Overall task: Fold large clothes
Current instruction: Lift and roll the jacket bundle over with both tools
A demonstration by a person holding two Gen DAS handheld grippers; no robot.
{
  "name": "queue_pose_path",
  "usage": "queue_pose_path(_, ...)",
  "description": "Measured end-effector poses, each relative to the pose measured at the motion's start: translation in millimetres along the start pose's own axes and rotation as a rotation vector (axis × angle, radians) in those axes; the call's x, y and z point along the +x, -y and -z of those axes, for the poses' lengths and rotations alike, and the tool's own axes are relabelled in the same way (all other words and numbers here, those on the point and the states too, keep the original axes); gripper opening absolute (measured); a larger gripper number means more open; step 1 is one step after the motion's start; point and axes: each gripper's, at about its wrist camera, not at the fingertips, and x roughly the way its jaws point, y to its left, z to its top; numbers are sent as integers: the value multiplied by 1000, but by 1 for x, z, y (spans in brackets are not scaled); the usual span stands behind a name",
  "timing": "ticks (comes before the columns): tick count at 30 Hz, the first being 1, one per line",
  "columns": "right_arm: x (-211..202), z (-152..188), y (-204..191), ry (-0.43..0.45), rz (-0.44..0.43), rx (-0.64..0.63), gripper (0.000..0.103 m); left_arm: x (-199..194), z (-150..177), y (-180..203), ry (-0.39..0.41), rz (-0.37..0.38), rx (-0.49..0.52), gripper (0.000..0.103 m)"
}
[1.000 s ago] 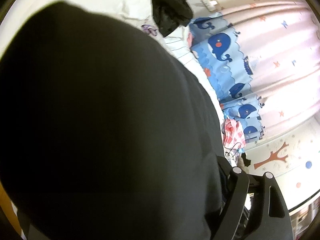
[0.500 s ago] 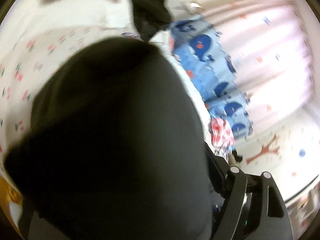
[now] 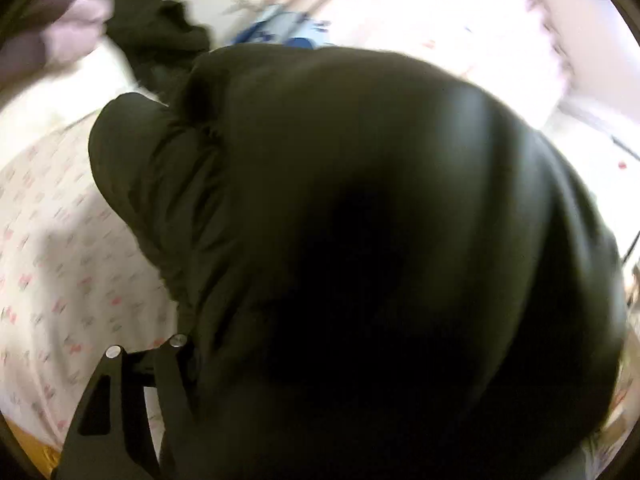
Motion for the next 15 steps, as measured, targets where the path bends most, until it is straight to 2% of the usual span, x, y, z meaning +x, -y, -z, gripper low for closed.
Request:
queue_pose_path(1,-11,2,19,29,-93,64,92,6,-2,17,-3,6,47,73)
queue_pose_path(3,-41,21,72,164,-409,279,92,14,-3,43,-16,8,124,72)
queue_pose_path(5,-62,47,121,281,-639,438,92,27,4,67,-39,9,200,72)
queue_pose_path(7,-83,72,167,386,-733,546,92,51,17,97,-75,15,287,72)
queue_pose_path(11,-124,101,239,510,-694,668,96,104,62,150,-204,48,422,72)
queue_pose_path(12,-137,105,256,544,-667,688,96,125,77,160,-259,57,444,72)
queue_pose_path(15,-173,103,291,609,-565,697,96,166,103,172,-335,53,511,72)
